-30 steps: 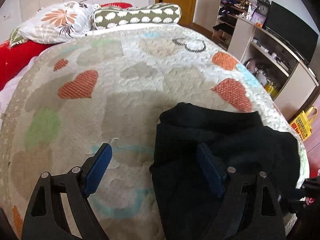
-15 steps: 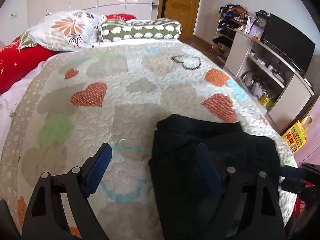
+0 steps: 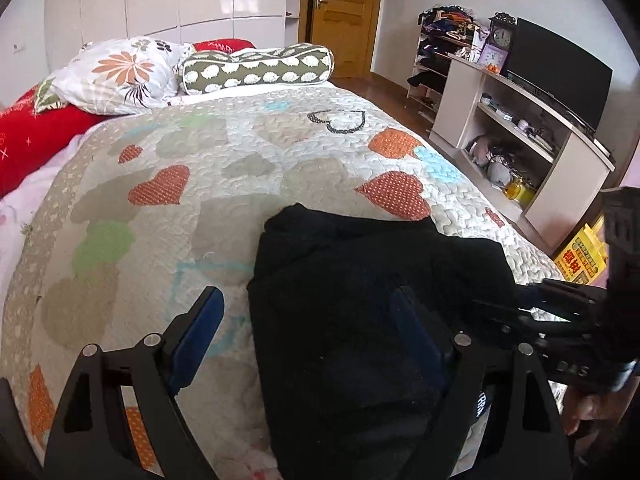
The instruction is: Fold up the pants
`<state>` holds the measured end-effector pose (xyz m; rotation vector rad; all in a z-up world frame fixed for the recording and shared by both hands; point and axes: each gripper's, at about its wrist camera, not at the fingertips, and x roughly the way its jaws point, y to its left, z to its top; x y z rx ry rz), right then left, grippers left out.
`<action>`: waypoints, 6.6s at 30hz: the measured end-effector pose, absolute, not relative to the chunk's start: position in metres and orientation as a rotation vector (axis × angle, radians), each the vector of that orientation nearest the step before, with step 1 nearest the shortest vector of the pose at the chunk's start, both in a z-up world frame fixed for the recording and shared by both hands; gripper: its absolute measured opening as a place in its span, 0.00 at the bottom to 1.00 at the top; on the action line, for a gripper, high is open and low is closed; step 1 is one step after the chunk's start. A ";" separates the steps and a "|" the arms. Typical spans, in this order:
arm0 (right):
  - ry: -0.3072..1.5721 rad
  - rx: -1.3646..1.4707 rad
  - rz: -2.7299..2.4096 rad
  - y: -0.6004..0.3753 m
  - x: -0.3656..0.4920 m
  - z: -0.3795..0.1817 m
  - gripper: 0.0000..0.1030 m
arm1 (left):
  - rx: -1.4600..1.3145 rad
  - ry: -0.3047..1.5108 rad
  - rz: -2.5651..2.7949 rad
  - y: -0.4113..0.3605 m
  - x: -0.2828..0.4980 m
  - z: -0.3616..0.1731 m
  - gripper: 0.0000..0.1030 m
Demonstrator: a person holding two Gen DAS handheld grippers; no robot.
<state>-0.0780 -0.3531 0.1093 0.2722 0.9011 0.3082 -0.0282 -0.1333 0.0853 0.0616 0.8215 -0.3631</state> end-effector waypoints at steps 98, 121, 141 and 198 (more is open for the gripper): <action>0.712 0.154 0.350 -0.244 -0.084 0.177 0.79 | 0.001 0.682 -0.031 -0.039 -0.059 0.108 0.82; 0.752 0.139 0.332 -0.241 -0.087 0.165 0.80 | 0.009 0.676 -0.026 -0.040 -0.065 0.108 0.83; 0.769 0.137 0.335 -0.238 -0.083 0.158 0.80 | 0.022 0.679 -0.024 -0.043 -0.066 0.106 0.83; 0.804 0.120 0.350 -0.231 -0.078 0.148 0.80 | -0.007 0.659 -0.052 -0.039 -0.067 0.104 0.83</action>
